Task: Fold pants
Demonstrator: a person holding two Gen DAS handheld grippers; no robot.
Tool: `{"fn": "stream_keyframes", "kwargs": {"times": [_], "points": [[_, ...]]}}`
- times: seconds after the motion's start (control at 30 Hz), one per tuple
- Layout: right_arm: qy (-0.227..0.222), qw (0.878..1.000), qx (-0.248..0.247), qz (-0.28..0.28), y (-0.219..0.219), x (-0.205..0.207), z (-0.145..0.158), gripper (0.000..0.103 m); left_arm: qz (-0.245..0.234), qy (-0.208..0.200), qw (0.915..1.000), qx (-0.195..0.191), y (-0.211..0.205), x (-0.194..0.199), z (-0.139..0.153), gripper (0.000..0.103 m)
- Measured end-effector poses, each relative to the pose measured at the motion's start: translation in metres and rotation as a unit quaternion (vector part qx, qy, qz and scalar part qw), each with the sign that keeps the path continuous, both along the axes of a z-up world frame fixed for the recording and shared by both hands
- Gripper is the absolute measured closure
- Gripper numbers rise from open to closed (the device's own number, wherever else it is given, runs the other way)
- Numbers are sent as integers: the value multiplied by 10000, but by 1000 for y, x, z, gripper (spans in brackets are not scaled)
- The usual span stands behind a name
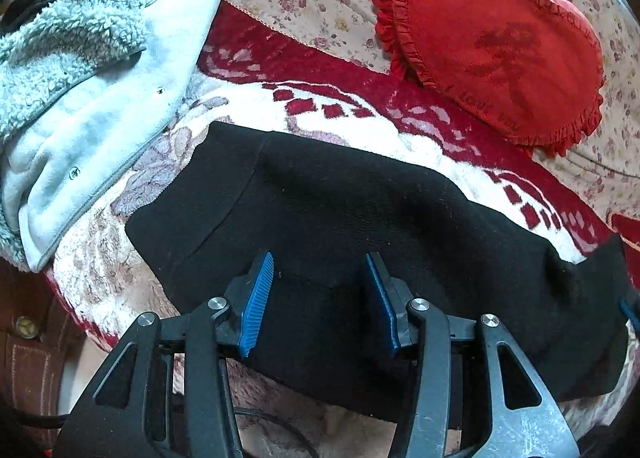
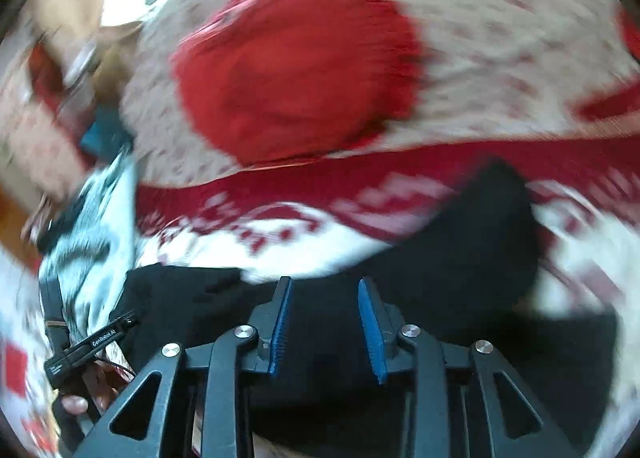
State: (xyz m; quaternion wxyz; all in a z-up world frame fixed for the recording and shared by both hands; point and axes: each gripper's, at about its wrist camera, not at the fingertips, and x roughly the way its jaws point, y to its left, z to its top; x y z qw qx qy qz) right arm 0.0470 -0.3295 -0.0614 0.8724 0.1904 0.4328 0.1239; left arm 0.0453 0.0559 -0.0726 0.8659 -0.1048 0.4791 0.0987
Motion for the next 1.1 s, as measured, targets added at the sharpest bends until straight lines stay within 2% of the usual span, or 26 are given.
{"fn": "stream_keyframes", "kwargs": {"times": [0.1, 0.27, 0.4, 0.5, 0.63, 0.73, 0.77, 0.8, 0.83, 0.93, 1.03, 1.1], "points": [[233, 9988, 252, -357, -37, -15, -12, 70, 41, 9, 10000, 43, -2, 1, 0, 56], [501, 9919, 925, -715, -61, -8, -27, 69, -17, 66, 9999, 85, -3, 1, 1, 56], [482, 9935, 694, -757, -63, -17, -18, 69, -2, 72, 10000, 58, -2, 1, 1, 56], [509, 9926, 764, -791, -71, -28, -17, 68, 15, 65, 9999, 103, -4, 1, 1, 56], [689, 9904, 770, -919, -82, -28, -34, 67, 22, 58, 9999, 127, -5, 1, 0, 56], [590, 9894, 923, -950, -83, -12, -47, 67, 33, 74, 9999, 106, -5, 1, 0, 56], [520, 9894, 945, -975, -83, -9, -48, 70, 35, 89, 9999, 103, -5, 2, 0, 56], [401, 9890, 987, -1027, -84, -5, -47, 84, 40, 102, 9999, 99, -5, 2, 0, 56], [315, 9888, 1026, -1033, -85, -1, -45, 94, 49, 113, 9999, 93, -5, 2, 1, 56], [52, 9921, 869, -904, -84, -7, -26, 98, 35, 127, 9999, 68, -4, 1, 2, 56], [-293, 9967, 235, -724, -82, -37, 7, 98, -6, 120, 9999, 20, -5, 0, 4, 56], [-275, 9970, -6, -729, -86, -59, 16, 98, -26, 107, 9999, -55, -5, -2, 5, 56]]}}
